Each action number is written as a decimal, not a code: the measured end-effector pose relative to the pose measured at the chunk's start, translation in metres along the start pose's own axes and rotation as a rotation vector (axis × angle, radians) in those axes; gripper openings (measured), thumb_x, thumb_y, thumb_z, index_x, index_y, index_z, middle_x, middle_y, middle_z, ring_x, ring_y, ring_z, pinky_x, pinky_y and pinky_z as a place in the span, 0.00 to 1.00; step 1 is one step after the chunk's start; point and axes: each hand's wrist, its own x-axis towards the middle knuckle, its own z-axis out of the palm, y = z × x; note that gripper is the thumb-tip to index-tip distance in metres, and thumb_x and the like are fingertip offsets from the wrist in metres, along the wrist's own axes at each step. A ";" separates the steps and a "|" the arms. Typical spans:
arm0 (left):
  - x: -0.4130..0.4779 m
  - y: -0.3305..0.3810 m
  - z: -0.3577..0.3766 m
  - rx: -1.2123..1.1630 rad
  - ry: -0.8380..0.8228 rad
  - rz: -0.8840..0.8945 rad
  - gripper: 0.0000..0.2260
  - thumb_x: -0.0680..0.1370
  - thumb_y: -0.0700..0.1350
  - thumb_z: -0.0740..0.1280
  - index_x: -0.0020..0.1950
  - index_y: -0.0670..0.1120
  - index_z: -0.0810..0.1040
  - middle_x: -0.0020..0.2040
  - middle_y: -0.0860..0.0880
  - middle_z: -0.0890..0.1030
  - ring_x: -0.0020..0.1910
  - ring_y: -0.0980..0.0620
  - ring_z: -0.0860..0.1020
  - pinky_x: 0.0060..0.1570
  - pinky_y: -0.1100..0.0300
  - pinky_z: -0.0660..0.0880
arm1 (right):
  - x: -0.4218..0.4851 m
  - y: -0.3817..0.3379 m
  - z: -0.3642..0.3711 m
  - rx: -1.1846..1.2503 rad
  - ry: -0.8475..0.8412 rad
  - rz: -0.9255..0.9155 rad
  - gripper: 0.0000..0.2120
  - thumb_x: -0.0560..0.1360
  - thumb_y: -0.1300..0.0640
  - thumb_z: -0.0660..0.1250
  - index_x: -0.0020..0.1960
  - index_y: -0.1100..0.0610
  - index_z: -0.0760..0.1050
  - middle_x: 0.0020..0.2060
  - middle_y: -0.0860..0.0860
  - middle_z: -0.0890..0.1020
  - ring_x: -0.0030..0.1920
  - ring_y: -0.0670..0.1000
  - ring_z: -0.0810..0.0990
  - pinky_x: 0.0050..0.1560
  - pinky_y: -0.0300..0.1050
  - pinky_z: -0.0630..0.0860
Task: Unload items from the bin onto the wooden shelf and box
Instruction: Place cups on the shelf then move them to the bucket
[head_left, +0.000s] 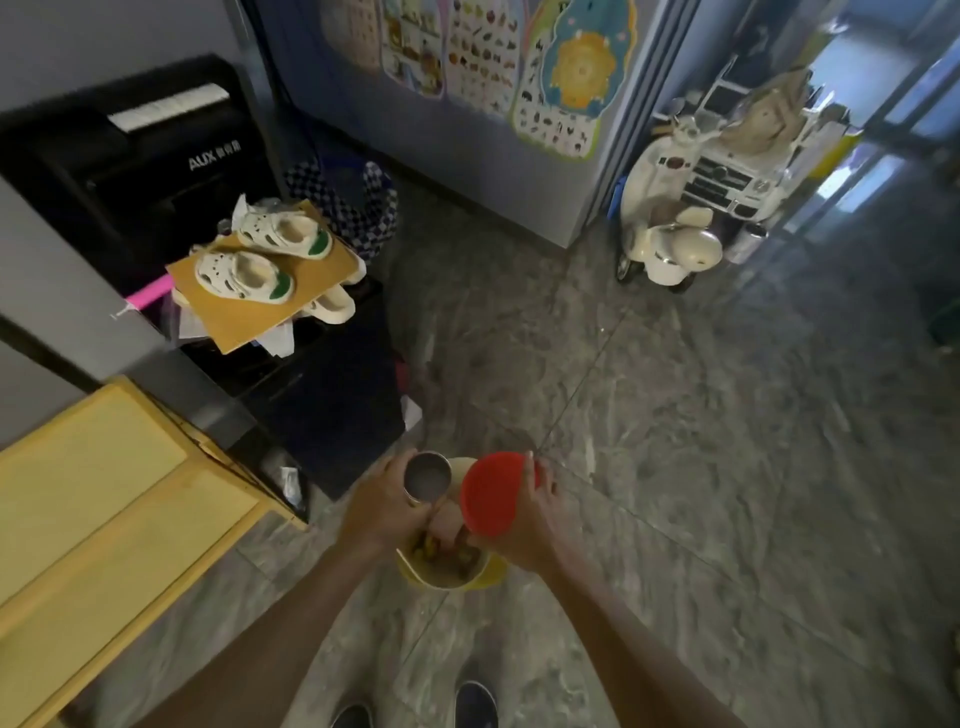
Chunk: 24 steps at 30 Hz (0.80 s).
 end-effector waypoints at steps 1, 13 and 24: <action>0.002 -0.006 0.013 -0.008 -0.002 -0.006 0.35 0.68 0.59 0.76 0.74 0.57 0.73 0.65 0.56 0.78 0.62 0.51 0.80 0.60 0.54 0.78 | 0.006 0.006 0.012 0.008 -0.027 0.004 0.75 0.56 0.19 0.72 0.85 0.56 0.38 0.82 0.57 0.52 0.79 0.64 0.60 0.72 0.62 0.71; 0.058 -0.143 0.135 0.089 -0.040 -0.128 0.34 0.74 0.56 0.76 0.78 0.56 0.68 0.73 0.55 0.75 0.67 0.51 0.78 0.61 0.56 0.77 | 0.098 0.046 0.186 -0.007 -0.105 0.023 0.73 0.58 0.21 0.71 0.84 0.53 0.33 0.84 0.55 0.50 0.82 0.60 0.57 0.78 0.60 0.63; 0.058 -0.172 0.157 0.198 -0.128 -0.071 0.41 0.75 0.55 0.76 0.83 0.53 0.60 0.78 0.55 0.63 0.73 0.53 0.73 0.65 0.56 0.77 | 0.108 0.062 0.218 -0.108 -0.132 -0.011 0.66 0.57 0.16 0.63 0.84 0.47 0.47 0.83 0.52 0.54 0.82 0.58 0.56 0.78 0.63 0.62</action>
